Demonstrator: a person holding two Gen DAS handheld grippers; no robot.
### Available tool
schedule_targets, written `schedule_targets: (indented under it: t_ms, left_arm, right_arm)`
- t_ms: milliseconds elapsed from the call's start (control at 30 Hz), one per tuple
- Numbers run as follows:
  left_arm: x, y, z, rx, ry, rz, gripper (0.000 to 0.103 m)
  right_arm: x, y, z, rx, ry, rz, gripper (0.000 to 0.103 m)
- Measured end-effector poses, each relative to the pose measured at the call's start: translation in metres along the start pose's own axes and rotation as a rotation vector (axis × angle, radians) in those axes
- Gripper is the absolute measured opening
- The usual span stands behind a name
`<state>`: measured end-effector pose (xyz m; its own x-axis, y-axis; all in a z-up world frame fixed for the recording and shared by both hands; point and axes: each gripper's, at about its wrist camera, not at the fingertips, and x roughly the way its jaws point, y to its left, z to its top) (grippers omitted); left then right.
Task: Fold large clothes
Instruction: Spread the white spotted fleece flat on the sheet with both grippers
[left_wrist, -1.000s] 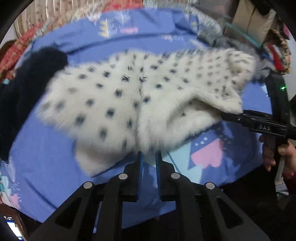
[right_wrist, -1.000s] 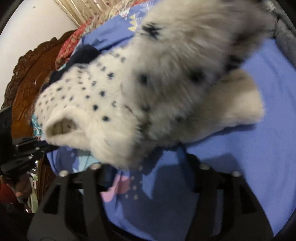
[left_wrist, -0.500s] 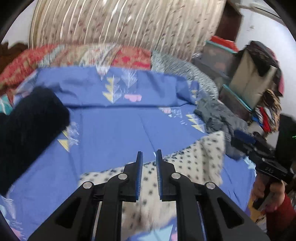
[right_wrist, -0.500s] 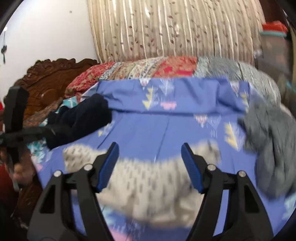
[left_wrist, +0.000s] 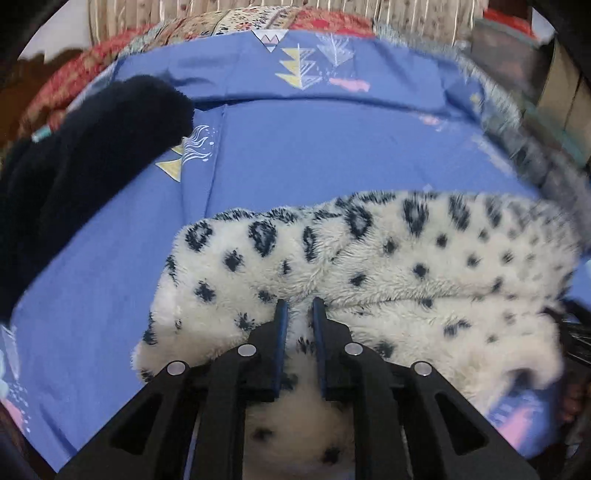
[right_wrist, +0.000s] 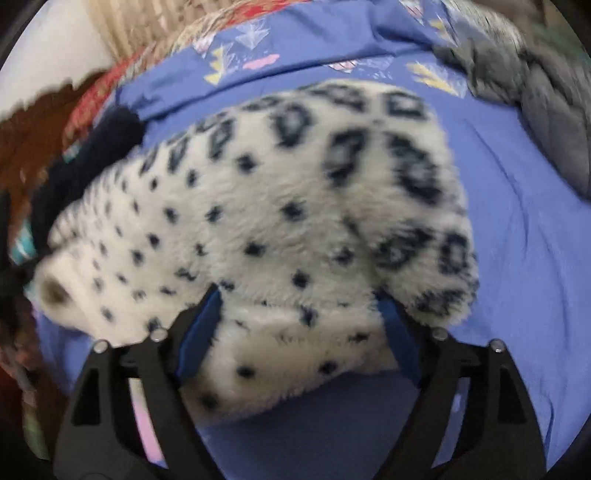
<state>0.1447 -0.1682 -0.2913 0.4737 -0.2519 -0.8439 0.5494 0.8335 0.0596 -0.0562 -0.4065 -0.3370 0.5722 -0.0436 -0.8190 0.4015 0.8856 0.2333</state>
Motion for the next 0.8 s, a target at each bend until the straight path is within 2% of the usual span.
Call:
schedule_targets:
  t_ms: [100,133,200,300,400,467,533,600,633,700,800]
  left_arm:
    - [0.007,-0.029,0.002,0.096,-0.045,0.149,0.039]
    - [0.003,-0.029,0.003,0.099,-0.048,0.16,0.039]
    - [-0.002,-0.027,0.003,0.093,-0.042,0.154,0.039]
    - [-0.022,-0.019,0.003,0.065,-0.033,0.092,0.039]
    - [-0.038,-0.013,-0.004,0.055,-0.024,0.042,0.041]
    - [-0.045,-0.01,-0.01,0.038,-0.024,0.018,0.043]
    - [-0.052,-0.008,-0.016,0.015,-0.028,-0.003,0.046]
    - [-0.061,-0.007,-0.019,-0.013,-0.031,-0.026,0.05]
    - [-0.064,-0.006,-0.02,-0.026,-0.034,-0.039,0.052]
    - [-0.076,-0.007,-0.021,-0.053,-0.051,-0.072,0.055]
    - [-0.082,-0.014,-0.022,-0.042,-0.066,-0.071,0.06]
  right_arm:
    - [0.007,0.005,0.007,-0.022,0.0,-0.028,0.09]
    - [0.008,0.003,0.008,-0.021,0.004,-0.023,0.09]
    - [0.005,0.0,0.009,-0.026,0.013,-0.014,0.09]
    - [-0.019,-0.001,0.009,-0.011,-0.01,0.003,0.089]
    - [-0.05,-0.004,0.004,0.034,-0.069,0.02,0.089]
    - [-0.075,-0.002,0.001,0.041,-0.144,-0.001,0.089]
    - [-0.099,0.01,0.002,0.017,-0.22,-0.005,0.082]
    - [-0.112,0.032,0.009,-0.049,-0.239,0.053,0.064]
    - [-0.112,0.042,0.011,-0.078,-0.231,0.077,0.061]
    - [-0.107,0.067,0.016,-0.14,-0.195,0.15,0.047]
    - [-0.081,0.1,0.016,-0.187,-0.117,0.218,0.046]
